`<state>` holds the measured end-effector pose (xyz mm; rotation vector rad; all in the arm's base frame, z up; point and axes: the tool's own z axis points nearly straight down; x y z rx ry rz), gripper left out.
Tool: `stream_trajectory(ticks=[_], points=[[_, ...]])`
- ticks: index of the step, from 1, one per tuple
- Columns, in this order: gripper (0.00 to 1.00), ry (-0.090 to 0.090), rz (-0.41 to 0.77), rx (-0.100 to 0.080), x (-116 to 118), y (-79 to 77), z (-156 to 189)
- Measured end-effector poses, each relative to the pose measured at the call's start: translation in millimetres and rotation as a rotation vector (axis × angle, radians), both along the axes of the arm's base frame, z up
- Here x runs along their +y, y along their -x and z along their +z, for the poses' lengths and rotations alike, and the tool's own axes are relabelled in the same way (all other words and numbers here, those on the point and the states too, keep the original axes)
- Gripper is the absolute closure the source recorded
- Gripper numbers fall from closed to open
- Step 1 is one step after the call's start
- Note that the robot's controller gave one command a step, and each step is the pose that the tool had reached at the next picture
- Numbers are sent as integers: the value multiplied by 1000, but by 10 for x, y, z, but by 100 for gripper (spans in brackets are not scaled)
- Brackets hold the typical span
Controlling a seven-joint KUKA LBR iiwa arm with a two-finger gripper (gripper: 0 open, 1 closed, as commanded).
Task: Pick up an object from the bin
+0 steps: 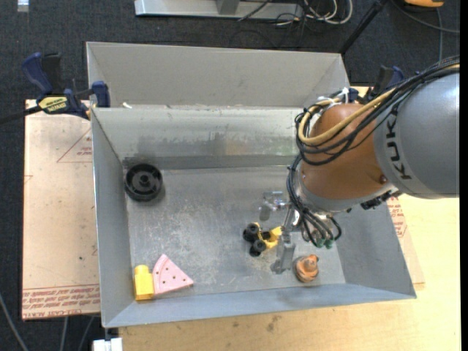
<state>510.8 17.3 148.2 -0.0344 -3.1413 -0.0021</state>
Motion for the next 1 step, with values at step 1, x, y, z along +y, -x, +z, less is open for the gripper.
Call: stream_trajectory(ticks=[1], points=[[0, 0, 0, 0, 0, 0, 0]])
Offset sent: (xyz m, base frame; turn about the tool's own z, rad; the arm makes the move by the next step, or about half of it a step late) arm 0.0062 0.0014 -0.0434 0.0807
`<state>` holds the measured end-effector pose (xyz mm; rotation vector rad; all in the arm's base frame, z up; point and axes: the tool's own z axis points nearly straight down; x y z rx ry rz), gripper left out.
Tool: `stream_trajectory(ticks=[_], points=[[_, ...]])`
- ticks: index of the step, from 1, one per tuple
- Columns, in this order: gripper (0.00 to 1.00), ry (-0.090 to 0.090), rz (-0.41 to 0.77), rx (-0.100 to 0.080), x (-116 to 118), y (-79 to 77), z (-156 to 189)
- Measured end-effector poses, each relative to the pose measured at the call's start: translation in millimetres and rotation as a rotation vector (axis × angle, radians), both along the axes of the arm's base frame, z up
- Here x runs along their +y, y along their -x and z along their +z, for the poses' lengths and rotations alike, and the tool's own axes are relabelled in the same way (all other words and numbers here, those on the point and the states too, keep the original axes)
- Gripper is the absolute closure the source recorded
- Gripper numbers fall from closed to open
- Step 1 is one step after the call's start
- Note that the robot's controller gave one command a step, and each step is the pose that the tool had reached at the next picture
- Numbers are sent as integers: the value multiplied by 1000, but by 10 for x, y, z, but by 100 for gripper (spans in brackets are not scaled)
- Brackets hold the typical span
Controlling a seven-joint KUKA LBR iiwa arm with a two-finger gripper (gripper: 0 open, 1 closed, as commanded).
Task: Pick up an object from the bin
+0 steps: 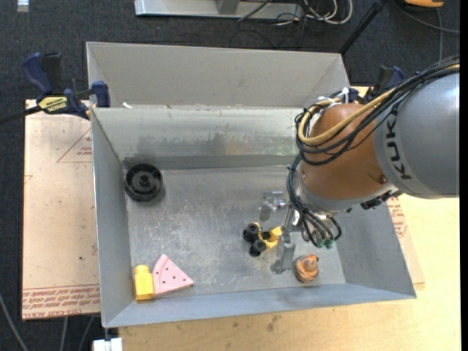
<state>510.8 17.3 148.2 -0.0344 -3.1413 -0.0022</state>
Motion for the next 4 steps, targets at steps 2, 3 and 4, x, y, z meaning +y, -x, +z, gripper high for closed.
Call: stream_trajectory(ticks=[2, 3, 4], points=[[100, 0, -141, -4, 27, -120, -601], [100, 0, -141, -4, 26, -120, -601], [100, 0, -132, -4, 27, -202, 919]])
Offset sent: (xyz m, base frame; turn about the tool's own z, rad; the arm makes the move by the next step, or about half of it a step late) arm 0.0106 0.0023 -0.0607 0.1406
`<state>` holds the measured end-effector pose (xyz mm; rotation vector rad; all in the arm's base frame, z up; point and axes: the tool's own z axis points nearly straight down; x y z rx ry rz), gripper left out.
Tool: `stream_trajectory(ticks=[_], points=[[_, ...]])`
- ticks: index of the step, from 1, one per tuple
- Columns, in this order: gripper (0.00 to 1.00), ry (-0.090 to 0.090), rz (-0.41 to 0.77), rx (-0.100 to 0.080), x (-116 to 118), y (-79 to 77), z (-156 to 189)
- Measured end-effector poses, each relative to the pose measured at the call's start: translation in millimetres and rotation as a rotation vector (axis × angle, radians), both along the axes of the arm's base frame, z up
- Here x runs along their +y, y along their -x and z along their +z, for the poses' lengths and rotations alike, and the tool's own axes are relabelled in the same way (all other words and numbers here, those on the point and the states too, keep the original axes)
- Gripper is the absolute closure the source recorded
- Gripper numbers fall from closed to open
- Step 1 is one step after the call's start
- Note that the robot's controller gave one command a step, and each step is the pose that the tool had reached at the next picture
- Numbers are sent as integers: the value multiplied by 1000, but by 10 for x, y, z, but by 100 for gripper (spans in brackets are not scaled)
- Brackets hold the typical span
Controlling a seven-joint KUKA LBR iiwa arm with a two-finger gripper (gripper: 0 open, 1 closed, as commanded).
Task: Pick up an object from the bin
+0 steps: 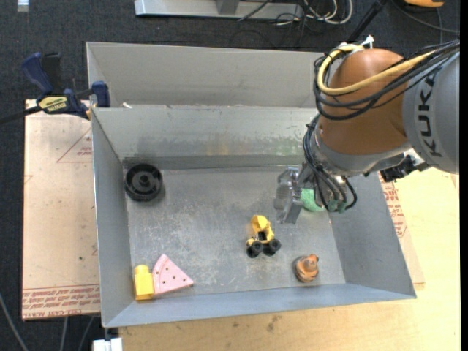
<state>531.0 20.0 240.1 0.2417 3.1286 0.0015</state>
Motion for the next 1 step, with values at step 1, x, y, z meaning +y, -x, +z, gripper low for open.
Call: stream_trajectory(ticks=[1], points=[[0, 0, 0, 1, 0, 3, -3]])
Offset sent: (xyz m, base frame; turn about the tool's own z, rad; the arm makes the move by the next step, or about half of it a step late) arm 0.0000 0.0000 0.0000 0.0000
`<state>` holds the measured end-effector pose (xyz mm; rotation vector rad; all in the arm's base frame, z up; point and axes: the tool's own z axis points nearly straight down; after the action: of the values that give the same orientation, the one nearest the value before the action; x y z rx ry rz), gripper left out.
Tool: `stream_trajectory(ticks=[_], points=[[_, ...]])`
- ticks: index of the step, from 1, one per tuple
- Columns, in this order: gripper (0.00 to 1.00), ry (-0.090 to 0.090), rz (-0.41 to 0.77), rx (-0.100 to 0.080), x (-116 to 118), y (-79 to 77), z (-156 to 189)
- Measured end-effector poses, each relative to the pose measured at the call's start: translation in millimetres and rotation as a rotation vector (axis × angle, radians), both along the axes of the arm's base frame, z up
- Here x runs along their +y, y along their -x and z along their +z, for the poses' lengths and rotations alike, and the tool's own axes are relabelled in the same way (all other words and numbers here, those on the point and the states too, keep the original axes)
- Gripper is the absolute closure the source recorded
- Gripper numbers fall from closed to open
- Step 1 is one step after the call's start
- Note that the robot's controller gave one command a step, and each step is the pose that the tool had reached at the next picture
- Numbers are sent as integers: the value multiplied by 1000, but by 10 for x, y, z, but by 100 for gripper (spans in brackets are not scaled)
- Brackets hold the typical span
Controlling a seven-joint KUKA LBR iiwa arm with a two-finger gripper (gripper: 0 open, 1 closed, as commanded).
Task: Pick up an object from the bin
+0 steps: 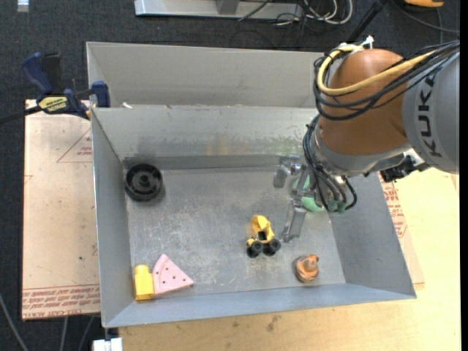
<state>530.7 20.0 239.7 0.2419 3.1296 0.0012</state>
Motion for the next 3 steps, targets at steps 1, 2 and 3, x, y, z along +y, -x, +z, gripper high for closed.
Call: stream_trajectory(ticks=[1, 2, 3], points=[[0, 0, 0, 0, 0, 0, 0], [0, 0, 77, -3, -37, 121, -372], [0, 0, 57, 1, 57, 160, -800]])
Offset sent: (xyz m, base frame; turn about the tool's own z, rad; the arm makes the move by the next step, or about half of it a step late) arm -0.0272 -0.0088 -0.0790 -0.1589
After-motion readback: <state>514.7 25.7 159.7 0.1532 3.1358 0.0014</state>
